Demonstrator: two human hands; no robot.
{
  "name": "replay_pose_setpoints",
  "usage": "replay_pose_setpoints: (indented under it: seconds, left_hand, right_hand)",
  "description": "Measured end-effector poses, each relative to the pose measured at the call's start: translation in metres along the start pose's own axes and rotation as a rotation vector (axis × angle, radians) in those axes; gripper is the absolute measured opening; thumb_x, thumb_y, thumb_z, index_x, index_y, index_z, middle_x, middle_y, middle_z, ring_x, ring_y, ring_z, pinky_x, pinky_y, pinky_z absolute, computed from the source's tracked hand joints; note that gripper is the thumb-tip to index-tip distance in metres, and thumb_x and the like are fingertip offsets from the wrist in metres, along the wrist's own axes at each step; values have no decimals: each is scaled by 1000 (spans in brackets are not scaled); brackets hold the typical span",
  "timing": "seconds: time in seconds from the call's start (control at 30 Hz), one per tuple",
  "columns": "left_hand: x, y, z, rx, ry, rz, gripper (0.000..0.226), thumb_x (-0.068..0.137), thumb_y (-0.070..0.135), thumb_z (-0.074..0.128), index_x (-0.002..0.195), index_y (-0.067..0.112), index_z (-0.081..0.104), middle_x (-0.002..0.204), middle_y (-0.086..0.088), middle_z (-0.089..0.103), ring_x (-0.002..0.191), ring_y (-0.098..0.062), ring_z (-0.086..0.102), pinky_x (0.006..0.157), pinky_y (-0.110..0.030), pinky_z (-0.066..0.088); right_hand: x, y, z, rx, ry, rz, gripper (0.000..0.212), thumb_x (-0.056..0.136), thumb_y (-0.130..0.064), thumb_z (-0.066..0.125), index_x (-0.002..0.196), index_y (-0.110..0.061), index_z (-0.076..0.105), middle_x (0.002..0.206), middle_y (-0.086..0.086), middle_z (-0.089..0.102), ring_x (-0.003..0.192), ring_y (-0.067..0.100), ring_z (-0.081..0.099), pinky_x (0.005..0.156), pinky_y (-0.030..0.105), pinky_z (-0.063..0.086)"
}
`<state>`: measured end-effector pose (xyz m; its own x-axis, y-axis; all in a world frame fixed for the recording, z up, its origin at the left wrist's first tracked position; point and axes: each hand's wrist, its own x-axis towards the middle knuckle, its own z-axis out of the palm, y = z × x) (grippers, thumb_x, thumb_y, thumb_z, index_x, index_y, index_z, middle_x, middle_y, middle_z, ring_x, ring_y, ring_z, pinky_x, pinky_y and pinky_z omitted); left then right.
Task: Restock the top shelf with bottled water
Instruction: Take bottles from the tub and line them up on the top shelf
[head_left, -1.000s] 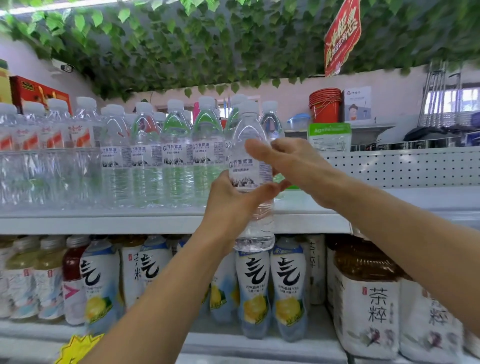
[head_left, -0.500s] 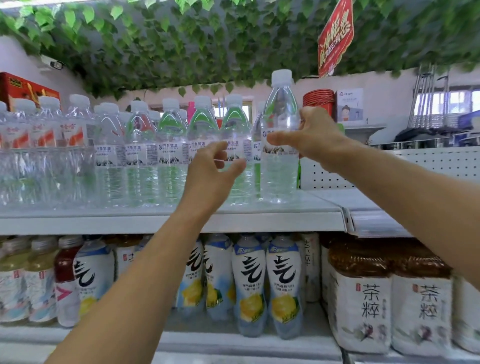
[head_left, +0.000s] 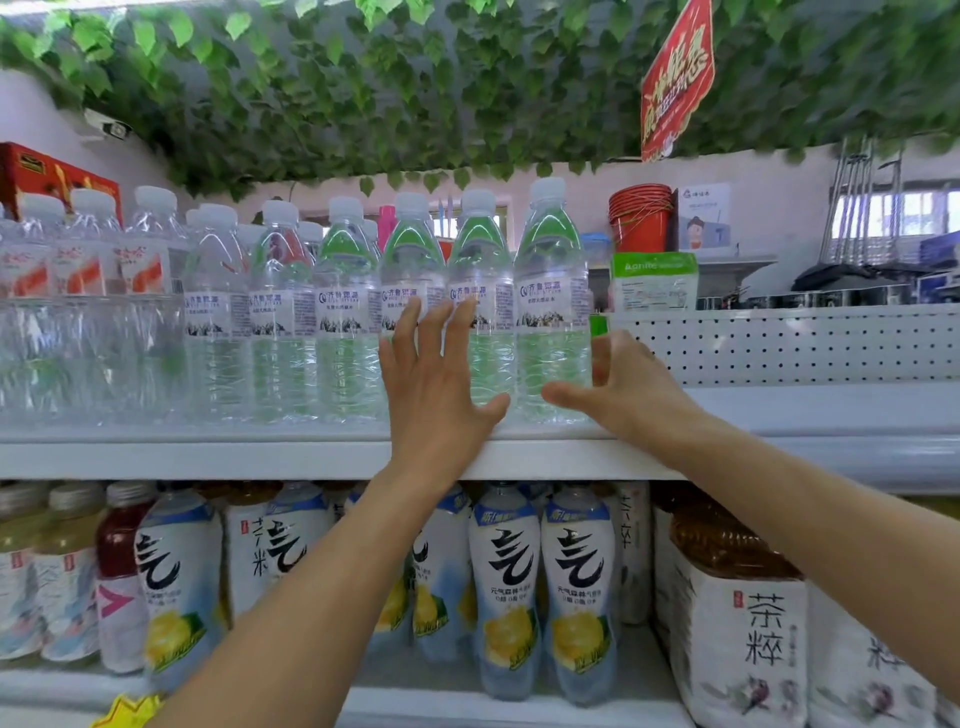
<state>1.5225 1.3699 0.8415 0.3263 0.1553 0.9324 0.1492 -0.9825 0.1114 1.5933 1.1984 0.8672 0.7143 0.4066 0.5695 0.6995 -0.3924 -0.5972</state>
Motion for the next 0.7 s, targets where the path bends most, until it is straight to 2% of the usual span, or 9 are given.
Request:
replay_pose_setpoints:
  seconds: [0.2,0.4,0.47,0.57,0.63,0.7]
  left_hand:
    - [0,1,0,-2,-10,-12,93,75,42,77,151,23,28,152,-1,31,148,-26,5,119,-51,13]
    - [1,4,-5,-12,-44,-32,92,77,41,76,152,22,26,153,-1,29,149,-27,4,119,-51,11]
    - [1,7,-12,-5,-97,-36,90,79,42,74,152,23,25,154,-1,27,149,-25,3,119,-50,12]
    - [-11,20,-30,-125,-139,-60,75,83,43,71,147,24,37,149,0,36,143,-21,17,115,-41,23]
    - [-32,37,-44,-201,-116,-62,66,85,41,69,143,23,44,143,1,43,136,-19,27,111,-37,30]
    - [-59,55,-53,-232,-117,-64,60,87,40,68,140,23,47,138,2,48,132,-19,36,109,-40,35]
  right_hand:
    - [8,-2,5,-44,16,-22,66,82,-43,76,129,-8,45,120,5,56,108,21,54,84,32,41]
    - [15,-1,12,-71,10,-9,66,85,-43,72,132,-6,43,122,7,54,104,20,49,82,31,38]
    - [12,-1,10,-75,-12,-7,68,86,-44,71,136,-7,43,124,6,54,108,20,50,85,32,40]
    - [-10,0,1,-56,23,-94,64,89,-40,68,140,-12,42,135,5,52,124,20,50,96,31,39]
    - [-38,4,-9,-46,119,-210,55,91,-34,66,139,-16,45,132,0,54,121,15,51,97,30,41]
    - [-68,15,-18,-67,207,-294,47,91,-29,65,134,-18,51,127,-3,58,112,12,55,95,39,48]
